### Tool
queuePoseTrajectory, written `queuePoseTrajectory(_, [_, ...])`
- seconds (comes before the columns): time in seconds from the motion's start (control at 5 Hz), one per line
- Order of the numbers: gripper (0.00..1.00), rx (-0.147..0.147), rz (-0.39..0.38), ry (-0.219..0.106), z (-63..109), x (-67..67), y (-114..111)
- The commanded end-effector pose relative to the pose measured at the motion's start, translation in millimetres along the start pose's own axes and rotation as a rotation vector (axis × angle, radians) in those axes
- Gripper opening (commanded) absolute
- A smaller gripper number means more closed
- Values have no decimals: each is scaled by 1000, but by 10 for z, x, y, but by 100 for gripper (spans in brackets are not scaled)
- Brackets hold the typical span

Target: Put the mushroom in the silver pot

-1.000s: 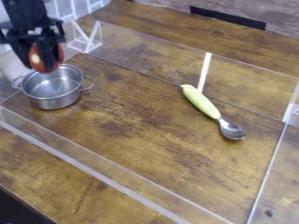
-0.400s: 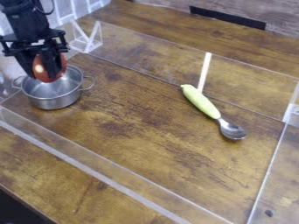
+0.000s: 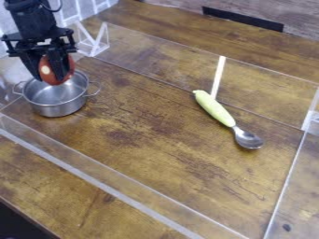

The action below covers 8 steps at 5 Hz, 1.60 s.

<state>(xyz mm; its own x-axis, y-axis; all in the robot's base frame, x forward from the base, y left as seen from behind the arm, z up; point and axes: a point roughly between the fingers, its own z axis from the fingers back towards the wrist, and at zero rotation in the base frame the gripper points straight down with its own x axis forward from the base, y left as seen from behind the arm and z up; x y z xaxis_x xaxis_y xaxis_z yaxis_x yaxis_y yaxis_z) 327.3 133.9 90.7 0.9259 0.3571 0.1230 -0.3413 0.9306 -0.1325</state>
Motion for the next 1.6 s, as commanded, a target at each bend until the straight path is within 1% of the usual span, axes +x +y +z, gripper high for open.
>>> queuePoseTrajectory(0.0, [0,-3,-27,-55,150,113,-93])
queuePoseTrajectory(0.2, [0,-13,-40,-47,122,138,-101])
queuePoseTrajectory(0.6, [0,-26,-49,-46,166,137,-69])
queuePoseTrajectory(0.8, [100,-18,-64,-44,192,163,-80])
queuePoseTrajectory(1.0, [100,-10,-88,-44,248,198,-108])
queuePoseTrajectory(1.2, [100,4,-136,-49,370,260,-194])
queuePoseTrajectory(1.4, [100,27,-216,-47,495,304,-317])
